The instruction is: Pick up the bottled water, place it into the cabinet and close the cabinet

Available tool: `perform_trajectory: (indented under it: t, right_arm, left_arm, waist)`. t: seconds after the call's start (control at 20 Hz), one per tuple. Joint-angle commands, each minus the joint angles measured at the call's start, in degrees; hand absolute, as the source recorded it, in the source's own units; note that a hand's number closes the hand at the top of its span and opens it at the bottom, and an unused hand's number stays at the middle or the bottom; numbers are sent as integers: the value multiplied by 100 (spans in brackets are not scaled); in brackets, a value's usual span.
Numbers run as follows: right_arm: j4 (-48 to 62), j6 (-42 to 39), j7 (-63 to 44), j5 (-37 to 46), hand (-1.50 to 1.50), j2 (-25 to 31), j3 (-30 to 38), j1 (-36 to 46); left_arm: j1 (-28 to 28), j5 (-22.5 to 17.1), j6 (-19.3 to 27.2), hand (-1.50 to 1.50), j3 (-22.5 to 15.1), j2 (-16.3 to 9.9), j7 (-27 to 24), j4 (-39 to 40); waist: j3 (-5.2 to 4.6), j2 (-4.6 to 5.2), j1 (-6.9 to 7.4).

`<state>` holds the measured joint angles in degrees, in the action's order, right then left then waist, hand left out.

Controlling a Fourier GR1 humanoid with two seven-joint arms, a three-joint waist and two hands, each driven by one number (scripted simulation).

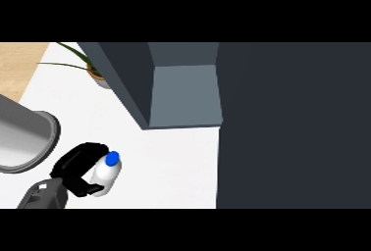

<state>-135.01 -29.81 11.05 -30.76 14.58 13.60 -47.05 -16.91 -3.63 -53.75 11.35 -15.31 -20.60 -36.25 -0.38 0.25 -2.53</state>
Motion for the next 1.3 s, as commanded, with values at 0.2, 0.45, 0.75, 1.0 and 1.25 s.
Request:
perform_trajectory:
  t: [0.2,0.45,0.75,1.0,1.25]
  right_arm:
    - [-1029,197,-253,-461,-150,-4,143,-500]
    - [-412,117,105,-364,-150,42,262,-348]
    - [-1162,242,-326,-838,-150,111,403,-771]
    - [-1188,501,-411,-910,-150,205,417,-494]
    - [-580,66,-86,-1037,-150,309,704,-432]
  left_arm:
    - [40,-350,-373,150,128,70,-973,-251]
    - [358,-851,2283,150,1246,414,-1244,-505]
    - [573,-602,3053,150,952,883,-1314,-1240]
    - [516,-363,3651,150,470,1487,-982,-2263]
    - [273,-805,4126,150,-307,1523,-340,-2554]
  waist:
    - [4,-20,88]
    - [19,-67,272]
    - [34,-46,201]
    - [36,-53,257]
    - [37,-44,187]
